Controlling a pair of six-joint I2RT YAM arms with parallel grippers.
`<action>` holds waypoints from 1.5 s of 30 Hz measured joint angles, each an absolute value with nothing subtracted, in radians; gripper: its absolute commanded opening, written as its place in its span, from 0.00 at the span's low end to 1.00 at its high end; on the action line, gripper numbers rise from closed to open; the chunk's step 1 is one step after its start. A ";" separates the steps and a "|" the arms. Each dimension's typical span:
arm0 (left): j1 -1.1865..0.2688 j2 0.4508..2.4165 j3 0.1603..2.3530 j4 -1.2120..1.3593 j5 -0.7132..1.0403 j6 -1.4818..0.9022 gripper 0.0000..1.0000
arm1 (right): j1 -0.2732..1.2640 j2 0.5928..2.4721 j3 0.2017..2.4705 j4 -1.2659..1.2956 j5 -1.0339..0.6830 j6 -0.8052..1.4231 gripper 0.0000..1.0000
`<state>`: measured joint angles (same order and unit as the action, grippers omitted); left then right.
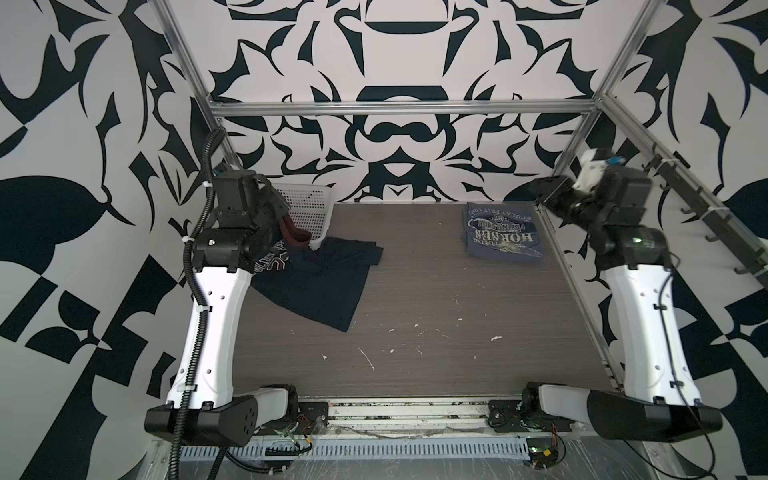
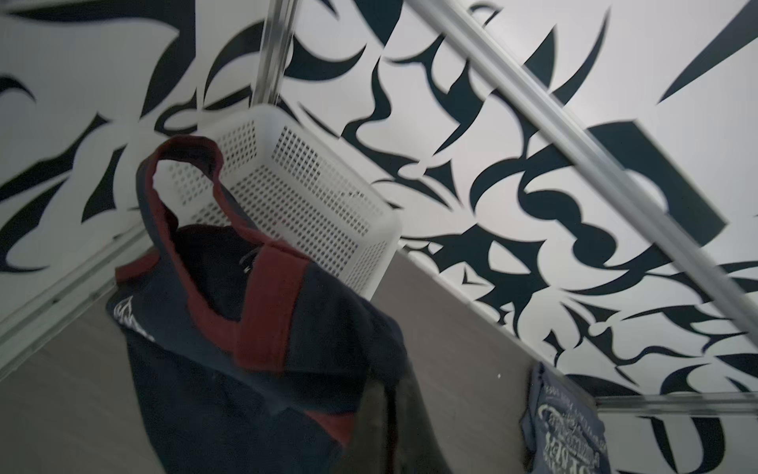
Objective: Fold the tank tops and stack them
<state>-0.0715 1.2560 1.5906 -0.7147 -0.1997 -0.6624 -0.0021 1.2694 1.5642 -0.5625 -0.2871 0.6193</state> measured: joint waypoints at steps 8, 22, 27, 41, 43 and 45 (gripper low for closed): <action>-0.067 1.148 1.406 -0.718 -0.235 -0.675 0.00 | 0.358 1.551 1.288 -0.405 -0.240 0.629 0.41; -0.065 1.049 1.283 -0.710 -0.261 -0.696 0.00 | 0.481 2.188 1.599 -0.131 -0.319 0.849 0.45; -0.065 1.047 1.261 -0.704 -0.251 -0.704 0.00 | 0.503 2.300 1.723 -0.104 -0.342 0.913 0.45; -0.065 1.044 1.237 -0.692 -0.242 -0.709 0.00 | 0.533 2.447 1.883 -0.086 -0.390 0.999 0.36; -0.065 1.044 1.237 -0.692 -0.242 -0.709 0.00 | 0.534 2.458 1.901 -0.091 -0.390 1.002 0.34; -0.065 1.043 1.237 -0.692 -0.242 -0.710 0.00 | 0.535 2.463 1.912 -0.099 -0.391 1.005 0.31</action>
<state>-0.0647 1.0428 1.2373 -0.6918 -0.2424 -0.7097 0.5350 2.4634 1.9118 -0.0994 -0.3908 1.0054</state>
